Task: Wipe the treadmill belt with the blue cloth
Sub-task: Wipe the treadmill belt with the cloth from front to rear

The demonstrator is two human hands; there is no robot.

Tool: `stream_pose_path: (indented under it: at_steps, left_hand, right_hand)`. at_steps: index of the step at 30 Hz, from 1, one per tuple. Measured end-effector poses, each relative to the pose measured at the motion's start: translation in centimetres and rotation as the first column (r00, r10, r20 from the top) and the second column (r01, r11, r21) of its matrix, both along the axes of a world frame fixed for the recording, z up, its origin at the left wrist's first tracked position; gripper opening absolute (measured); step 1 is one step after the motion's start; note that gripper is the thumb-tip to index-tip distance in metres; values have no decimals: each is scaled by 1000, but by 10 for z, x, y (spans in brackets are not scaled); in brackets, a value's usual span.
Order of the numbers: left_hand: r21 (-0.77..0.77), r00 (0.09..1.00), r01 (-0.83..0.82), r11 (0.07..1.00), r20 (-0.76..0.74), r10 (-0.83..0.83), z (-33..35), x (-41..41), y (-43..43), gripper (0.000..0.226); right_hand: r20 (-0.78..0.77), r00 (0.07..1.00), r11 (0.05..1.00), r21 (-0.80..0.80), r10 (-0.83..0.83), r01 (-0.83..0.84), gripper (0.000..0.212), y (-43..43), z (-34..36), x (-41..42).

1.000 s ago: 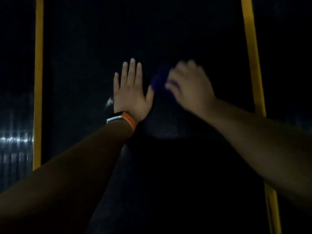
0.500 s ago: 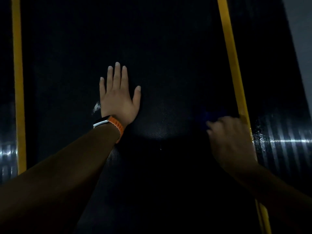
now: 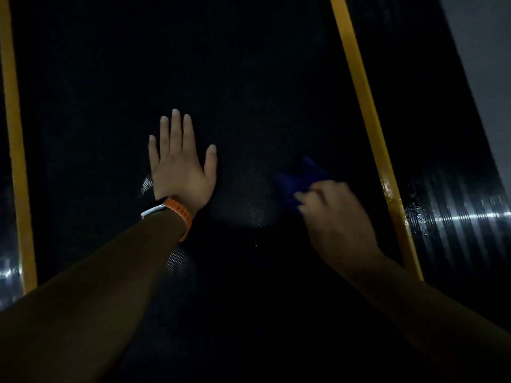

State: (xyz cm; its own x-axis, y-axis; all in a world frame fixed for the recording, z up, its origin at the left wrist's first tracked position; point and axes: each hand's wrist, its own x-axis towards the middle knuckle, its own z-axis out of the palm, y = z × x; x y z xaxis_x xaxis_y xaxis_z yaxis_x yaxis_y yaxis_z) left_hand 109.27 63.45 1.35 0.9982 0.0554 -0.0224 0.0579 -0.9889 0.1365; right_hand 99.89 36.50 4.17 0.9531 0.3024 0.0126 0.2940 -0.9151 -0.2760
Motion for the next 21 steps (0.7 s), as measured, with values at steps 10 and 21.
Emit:
stream_pose_path:
  at_steps: [10,21]
  left_hand:
    - [-10,1000,-11,1000,9,11,0,0,-1,74]
    - [12,1000,-6,1000,15,6,-2,1,1,74]
  right_hand:
    - [-21,948,941,132,317,-312,44,4,4,-20]
    - [114,964,949,177,242,-259,31,68,-4,133]
